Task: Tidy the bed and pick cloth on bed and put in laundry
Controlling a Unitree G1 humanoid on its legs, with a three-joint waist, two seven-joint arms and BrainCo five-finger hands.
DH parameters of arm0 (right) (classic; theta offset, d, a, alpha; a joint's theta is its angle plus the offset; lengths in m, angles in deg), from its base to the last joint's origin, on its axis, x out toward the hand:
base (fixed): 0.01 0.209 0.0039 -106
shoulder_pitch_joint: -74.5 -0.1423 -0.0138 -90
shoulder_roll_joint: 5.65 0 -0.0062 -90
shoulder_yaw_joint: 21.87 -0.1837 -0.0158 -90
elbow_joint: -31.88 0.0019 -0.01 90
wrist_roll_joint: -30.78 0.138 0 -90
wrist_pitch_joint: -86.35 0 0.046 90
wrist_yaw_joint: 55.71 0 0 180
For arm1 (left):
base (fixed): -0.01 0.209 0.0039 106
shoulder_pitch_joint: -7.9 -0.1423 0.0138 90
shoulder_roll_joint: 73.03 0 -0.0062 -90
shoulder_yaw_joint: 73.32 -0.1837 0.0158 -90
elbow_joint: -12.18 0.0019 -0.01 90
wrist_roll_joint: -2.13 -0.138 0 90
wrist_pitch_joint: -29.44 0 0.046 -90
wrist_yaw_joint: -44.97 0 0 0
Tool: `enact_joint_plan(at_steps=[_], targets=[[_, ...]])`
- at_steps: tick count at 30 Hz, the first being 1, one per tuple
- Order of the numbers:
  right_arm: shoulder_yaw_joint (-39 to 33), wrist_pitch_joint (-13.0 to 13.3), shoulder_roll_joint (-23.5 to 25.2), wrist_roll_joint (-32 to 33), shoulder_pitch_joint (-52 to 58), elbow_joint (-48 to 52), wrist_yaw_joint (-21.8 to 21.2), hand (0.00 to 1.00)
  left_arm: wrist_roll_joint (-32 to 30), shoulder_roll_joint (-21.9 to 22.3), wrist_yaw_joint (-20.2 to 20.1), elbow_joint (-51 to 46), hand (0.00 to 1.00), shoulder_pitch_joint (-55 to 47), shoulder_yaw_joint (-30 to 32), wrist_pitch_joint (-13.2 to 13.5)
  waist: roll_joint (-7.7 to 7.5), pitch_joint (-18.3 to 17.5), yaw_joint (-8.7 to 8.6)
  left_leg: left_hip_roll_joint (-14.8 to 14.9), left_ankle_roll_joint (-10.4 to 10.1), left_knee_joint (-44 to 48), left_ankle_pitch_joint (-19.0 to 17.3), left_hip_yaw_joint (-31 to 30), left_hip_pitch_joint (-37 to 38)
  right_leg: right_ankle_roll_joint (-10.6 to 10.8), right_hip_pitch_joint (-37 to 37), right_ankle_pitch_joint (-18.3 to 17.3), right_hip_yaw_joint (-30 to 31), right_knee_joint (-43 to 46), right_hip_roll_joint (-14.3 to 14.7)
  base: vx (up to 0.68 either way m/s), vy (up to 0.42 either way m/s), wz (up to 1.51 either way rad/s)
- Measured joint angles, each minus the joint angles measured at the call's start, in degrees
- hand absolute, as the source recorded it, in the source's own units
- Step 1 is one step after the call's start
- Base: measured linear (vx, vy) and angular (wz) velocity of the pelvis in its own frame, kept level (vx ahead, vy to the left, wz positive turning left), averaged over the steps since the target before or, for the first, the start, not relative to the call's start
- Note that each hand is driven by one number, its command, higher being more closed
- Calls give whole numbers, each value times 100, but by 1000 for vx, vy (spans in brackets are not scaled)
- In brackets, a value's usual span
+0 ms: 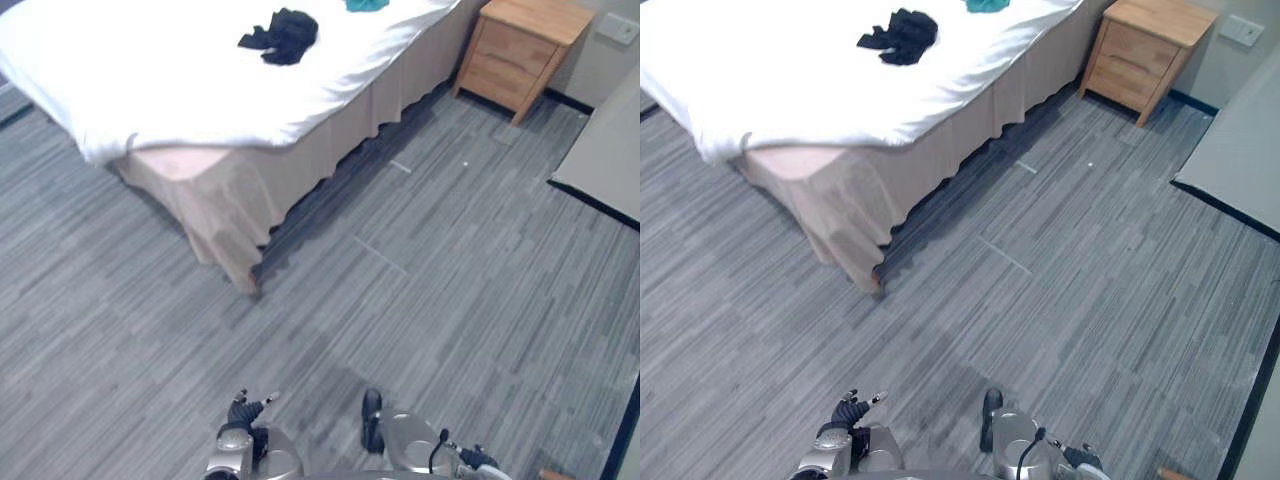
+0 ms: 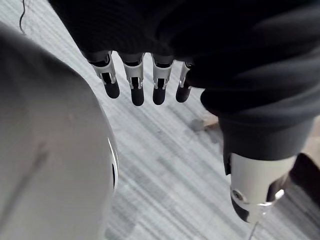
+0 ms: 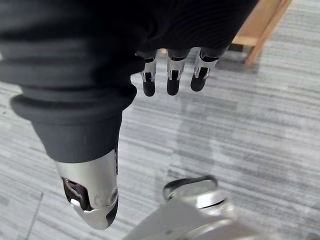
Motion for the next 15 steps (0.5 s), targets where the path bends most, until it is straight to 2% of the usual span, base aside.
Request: enact_joint_plan(at_steps=[1, 2, 3, 4, 5, 6, 7, 9, 11, 12, 13, 14, 15], targets=[[-123, 9, 19, 10, -15, 13, 1, 0, 46, 44, 2, 8, 0, -2, 61, -6, 5, -10, 17, -389, -25, -1266, 84, 229, 20, 169, 198, -104, -46, -71, -154, 433, 120, -11], [-126, 21, 0, 9, 14, 37, 0, 0, 48, 99, 2, 53, 0, -27, 62, -15, 81, -56, 16, -620, -41, -2281, 462, 483, 80, 317, 347, -196, -88, -162, -186, 562, 231, 0], [-181, 26, -79, 12, 76, 57, -11, 0, 51, 215, -3, 117, 0, -94, 69, -13, 320, -172, 18, -739, 225, -3252, 1451, 818, 58, 503, 498, -340, -142, -208, -89, 487, 234, 14], [-203, 21, -129, 13, 109, 48, -12, 0, 53, 249, -14, 154, 0, -110, 79, -17, 389, -213, 26, -747, 1075, -3373, 1569, 1166, 66, 606, 583, -457, -199, -203, -10, 498, 249, 51], [-229, 11, -70, 9, 125, 15, 1, 0, 37, 230, -22, 229, 0, -52, 75, -16, 254, -289, 13, -918, 1286, -3408, 1432, 1331, 161, 708, 719, -582, -301, -183, -187, 415, 232, 73], [-240, 13, 78, 5, 113, 11, -8, 0, 42, 82, -27, 205, 0, -56, 103, -4, -18, -378, 89, -1142, 1320, -3468, 1409, 1641, 129, 759, 786, -614, -457, -215, -381, 444, 257, 100], [-254, 23, 191, -7, 111, 6, -18, 0, 40, 18, -28, 196, 0, -60, 199, -9, -169, -409, 119, -1331, 1482, -3554, 1278, 1741, 196, 801, 950, -584, -584, -304, -479, 416, 252, 80], [-306, 19, 260, -115, 112, -15, -77, 0, 52, -5, -28, 266, 0, -79, 375, -22, -310, -457, 156, -1607, 1536, -3638, 1038, 1574, 459, 853, 1213, -552, -594, -85, -621, 324, 185, 80], [-335, 17, 217, -176, 111, -24, -164, 0, 52, -3, -30, 277, 0, -138, 444, -23, -277, -494, 258, -1675, 1358, -3738, 726, 1388, 820, 949, 879, -508, -526, 1327, -802, 267, 135, 48], [-333, 17, 195, -209, 112, -12, -181, 0, 51, -17, -33, 311, 0, -164, 432, -27, -269, -522, 256, -1710, 1311, -3844, 679, 1274, 1002, 1316, 448, -239, -498, 2468, -988, 201, 88, 46], [-316, 22, 185, -238, 120, 11, -212, 0, 55, -39, -32, 337, 0, -201, 347, -45, -264, -546, 226, -1755, 1297, -3937, 649, 1038, 1149, 1532, -8, 143, -360, 3513, -1120, 270, 80, 90], [-285, 22, 171, -246, 131, 18, -250, 0, 48, -121, -36, 386, 0, -211, 179, -98, -276, -544, 145, -1800, 1286, -4048, 642, 737, 1305, 1590, -480, -46, -306, 4465, -1251, 356, 57, 129], [-229, 11, 156, -242, 166, 15, -254, 0, 69, -153, -31, 428, 0, -210, 129, -155, -338, -563, 98, -1834, 1262, -4139, 633, 481, 1469, 1464, -781, -322, -497, 4773, -1410, 314, 17, 124]])
